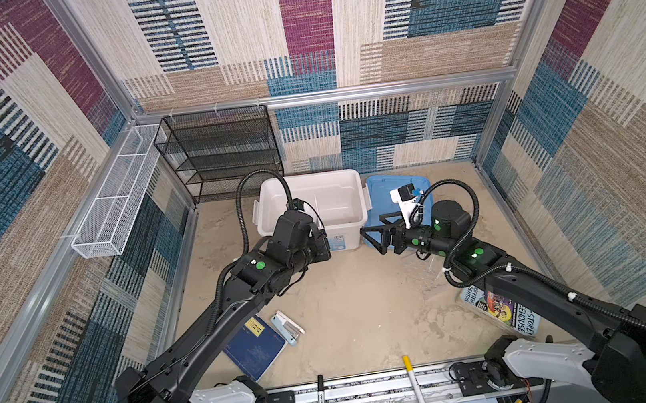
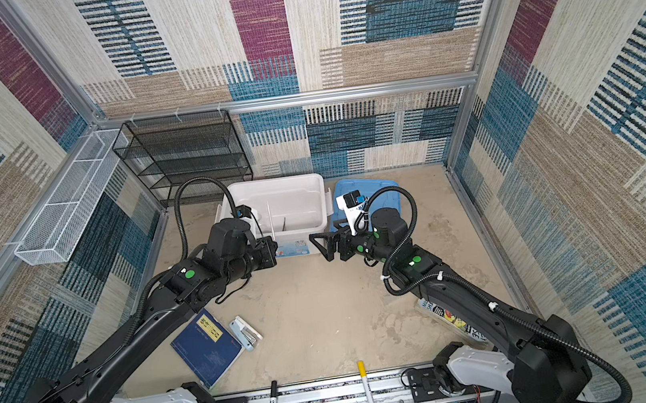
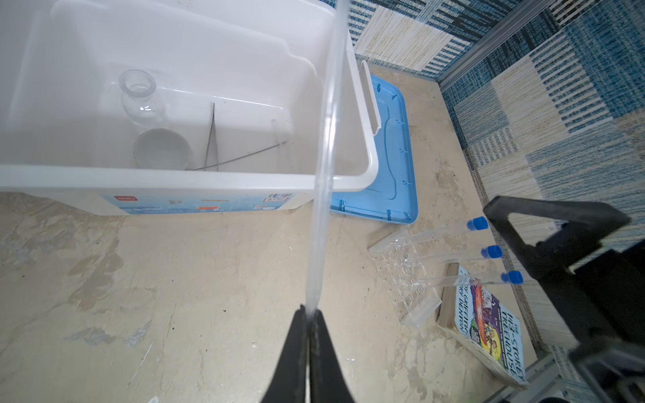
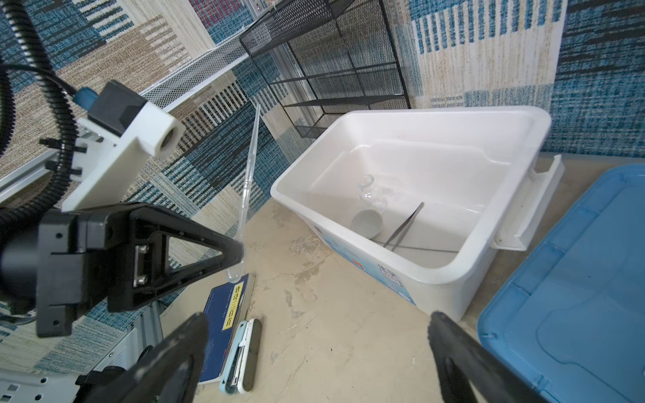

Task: Organize the chemistry lab equipment

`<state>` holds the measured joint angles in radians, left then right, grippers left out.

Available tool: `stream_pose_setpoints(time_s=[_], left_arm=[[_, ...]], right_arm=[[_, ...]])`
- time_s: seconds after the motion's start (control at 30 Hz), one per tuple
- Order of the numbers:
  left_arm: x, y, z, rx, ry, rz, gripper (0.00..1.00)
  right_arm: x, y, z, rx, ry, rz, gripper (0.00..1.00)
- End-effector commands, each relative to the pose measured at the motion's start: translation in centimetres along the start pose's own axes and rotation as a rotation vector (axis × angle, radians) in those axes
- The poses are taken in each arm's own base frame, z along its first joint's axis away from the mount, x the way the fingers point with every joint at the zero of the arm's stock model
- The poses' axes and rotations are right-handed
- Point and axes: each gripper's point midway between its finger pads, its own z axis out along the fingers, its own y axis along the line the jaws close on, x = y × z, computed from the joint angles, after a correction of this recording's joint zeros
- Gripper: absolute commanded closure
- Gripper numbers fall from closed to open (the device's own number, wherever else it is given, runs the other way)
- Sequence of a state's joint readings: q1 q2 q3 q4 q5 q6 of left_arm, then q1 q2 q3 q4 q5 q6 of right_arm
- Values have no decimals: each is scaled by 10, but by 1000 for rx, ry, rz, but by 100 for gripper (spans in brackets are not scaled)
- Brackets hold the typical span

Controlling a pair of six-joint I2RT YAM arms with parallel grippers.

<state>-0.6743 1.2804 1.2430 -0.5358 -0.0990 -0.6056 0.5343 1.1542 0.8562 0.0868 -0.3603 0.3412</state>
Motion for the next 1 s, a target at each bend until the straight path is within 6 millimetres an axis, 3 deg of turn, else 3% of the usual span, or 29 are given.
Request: stream_pose_setpoints(time_s=[0.0,0.17,0.3,0.53,0.73,0.97], left_arm=[[-14,-9,5,39,-13,26,93],[-34,6,32,-42,40,-4,93],[-44,5,61,-40,92,25,93],[-54,7,129,-68,209,37,92],[-53,10,183,-74,268,24,91],[-44,19,217,-86,314,22,88]], right_arm=[[-9,-2,0,13,-16,-25,1],[-20,-7,5,31,-35,-41,1],[-20,-12,18,-11,10,-27,0],[-36,-43,43,43,63,-27,1],[-35,-71,59,111,137,-8,0],[-37,-89,70,175,149,-35,1]])
